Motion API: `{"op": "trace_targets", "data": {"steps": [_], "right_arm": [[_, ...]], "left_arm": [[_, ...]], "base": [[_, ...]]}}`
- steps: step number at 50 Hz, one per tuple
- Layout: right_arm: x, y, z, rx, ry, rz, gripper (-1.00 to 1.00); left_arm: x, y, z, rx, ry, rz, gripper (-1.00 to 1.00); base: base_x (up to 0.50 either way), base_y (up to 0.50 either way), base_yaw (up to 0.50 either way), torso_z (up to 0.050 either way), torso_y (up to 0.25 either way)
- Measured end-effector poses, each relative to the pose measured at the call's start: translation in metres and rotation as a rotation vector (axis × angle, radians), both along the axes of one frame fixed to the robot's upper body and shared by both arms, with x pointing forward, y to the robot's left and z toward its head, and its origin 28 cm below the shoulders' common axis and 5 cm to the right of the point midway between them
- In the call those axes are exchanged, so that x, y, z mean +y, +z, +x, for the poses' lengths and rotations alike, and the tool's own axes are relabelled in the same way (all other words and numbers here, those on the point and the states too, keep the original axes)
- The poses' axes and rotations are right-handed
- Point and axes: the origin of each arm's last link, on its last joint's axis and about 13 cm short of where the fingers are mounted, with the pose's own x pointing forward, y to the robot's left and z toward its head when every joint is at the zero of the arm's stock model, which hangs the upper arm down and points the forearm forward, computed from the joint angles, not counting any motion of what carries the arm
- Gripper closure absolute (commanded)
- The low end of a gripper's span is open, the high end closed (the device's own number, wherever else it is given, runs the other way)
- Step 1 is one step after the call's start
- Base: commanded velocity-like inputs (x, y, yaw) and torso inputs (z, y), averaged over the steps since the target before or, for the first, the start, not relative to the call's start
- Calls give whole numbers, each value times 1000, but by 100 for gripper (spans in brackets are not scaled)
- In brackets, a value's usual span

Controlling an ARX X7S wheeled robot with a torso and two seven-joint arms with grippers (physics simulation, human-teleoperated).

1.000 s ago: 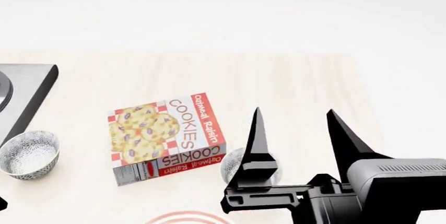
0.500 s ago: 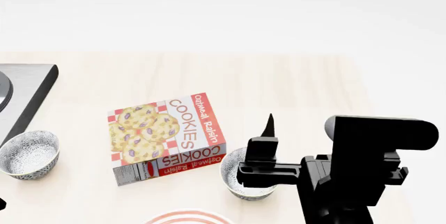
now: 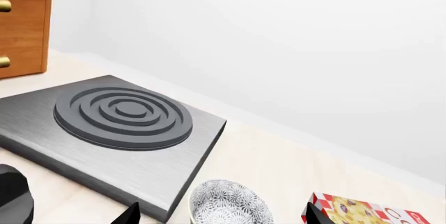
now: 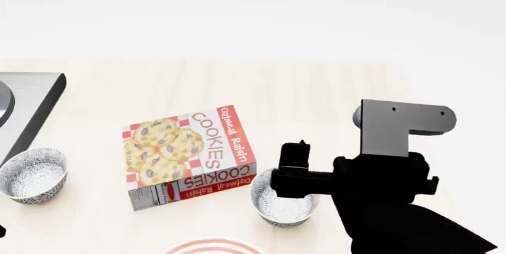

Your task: Pick the akita bowl next to the plate and place it on the plate.

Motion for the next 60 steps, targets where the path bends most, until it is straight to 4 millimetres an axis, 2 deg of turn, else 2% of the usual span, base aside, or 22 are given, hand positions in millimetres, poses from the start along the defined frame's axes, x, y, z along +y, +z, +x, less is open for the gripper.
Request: {"op": "trace_targets", "data": {"steps": [38, 60], "right_arm": [[7, -16, 61, 257, 44, -68, -100], [6, -25, 73, 341, 30, -76, -100]], "left_arm": [[0, 0, 1, 2, -3, -3, -100], [0, 0, 1, 3, -2, -3, -100]], "base": [[0, 0, 0, 0, 0], [0, 0, 0, 0, 0]]}}
